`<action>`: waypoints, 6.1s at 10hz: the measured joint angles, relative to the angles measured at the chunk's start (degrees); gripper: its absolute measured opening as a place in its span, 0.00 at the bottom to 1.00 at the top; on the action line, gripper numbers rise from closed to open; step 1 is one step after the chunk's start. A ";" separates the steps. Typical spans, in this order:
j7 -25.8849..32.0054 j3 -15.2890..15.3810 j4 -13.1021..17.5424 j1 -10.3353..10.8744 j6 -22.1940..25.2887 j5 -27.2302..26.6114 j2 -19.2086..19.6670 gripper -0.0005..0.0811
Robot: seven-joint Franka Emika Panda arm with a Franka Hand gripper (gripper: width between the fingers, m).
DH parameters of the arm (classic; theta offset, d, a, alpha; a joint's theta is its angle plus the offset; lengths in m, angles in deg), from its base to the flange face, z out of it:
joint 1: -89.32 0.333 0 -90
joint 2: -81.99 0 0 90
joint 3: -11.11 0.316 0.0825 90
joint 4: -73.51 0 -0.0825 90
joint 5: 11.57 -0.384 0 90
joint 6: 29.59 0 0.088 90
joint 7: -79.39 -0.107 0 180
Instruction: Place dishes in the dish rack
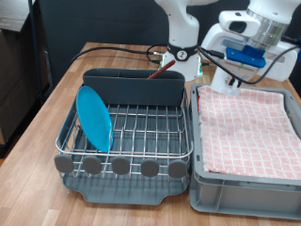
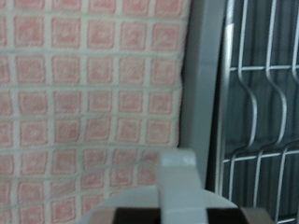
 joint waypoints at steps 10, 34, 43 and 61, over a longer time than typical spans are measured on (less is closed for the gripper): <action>7.06 -4.57 11.42 -2.06 -3.45 1.51 6.87 0.10; 23.14 -4.21 32.01 -9.26 -7.74 -11.09 29.56 0.10; 26.27 -1.95 32.09 -11.01 -7.06 -15.28 31.41 0.10; 25.45 -4.20 34.63 -10.99 -8.10 -13.62 35.57 0.09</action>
